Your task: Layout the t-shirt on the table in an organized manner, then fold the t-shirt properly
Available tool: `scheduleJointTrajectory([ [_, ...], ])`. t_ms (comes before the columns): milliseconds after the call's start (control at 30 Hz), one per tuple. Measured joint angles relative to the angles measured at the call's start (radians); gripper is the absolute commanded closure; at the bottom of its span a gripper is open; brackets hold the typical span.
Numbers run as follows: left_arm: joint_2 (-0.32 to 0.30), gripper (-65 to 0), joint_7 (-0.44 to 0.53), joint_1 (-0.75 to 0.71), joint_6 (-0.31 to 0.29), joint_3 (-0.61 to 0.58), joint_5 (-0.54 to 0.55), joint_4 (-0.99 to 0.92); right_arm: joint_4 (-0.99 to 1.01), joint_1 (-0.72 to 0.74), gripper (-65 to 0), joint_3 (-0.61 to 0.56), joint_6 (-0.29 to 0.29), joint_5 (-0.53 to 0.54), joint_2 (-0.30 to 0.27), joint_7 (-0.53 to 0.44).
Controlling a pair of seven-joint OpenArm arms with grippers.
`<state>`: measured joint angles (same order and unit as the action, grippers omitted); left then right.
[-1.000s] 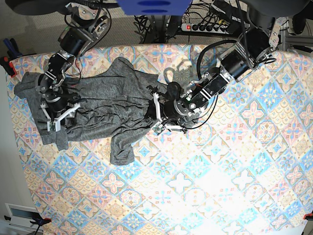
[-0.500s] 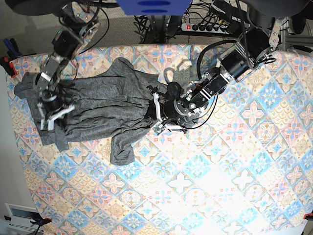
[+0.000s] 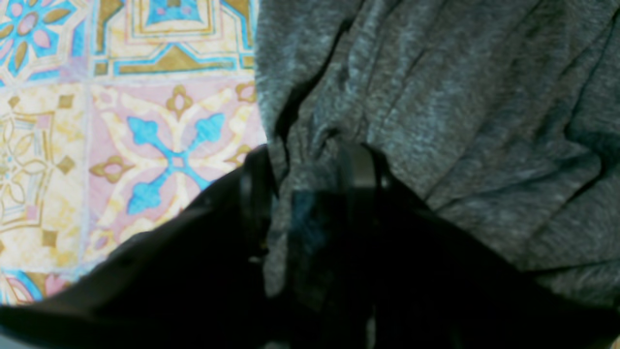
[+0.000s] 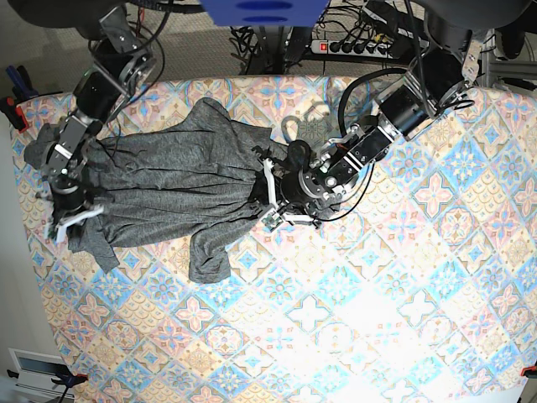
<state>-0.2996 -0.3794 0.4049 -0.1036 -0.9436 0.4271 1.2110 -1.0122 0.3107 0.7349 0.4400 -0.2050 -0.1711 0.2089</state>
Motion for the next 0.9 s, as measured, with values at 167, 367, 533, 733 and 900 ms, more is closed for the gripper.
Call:
scheduleJointTrajectory([
  [167,-0.006,-22.4,-0.059,-0.022,-0.009,0.044,0.0,0.104,-0.008,-0.013,-18.7,0.001,-0.043,-0.004,-0.001,0.069],
  [367,0.001,-24.9,-0.046,-0.041,-0.013,0.181,-0.001,0.299,-0.106,-0.019,-24.4,0.001,-0.037,-0.004,-0.021,0.11],
  [533,-0.002,-33.7,-0.092,-0.068,-0.011,0.198,-0.001,0.355,-0.206,-0.069,-24.0,0.001,-0.037,0.003,-0.029,0.102],
  [733,-0.021,-41.1,-0.287,-0.185,-0.017,0.329,-0.005,0.481,-0.243,-0.144,-24.1,0.0,-0.035,-0.003,-0.023,0.107],
  [900,-0.134,-35.1,-0.372,-0.24,-0.09,0.34,-0.005,0.593,-0.287,-0.221,-24.0,-0.001,-0.034,0.0,-0.021,0.109],
])
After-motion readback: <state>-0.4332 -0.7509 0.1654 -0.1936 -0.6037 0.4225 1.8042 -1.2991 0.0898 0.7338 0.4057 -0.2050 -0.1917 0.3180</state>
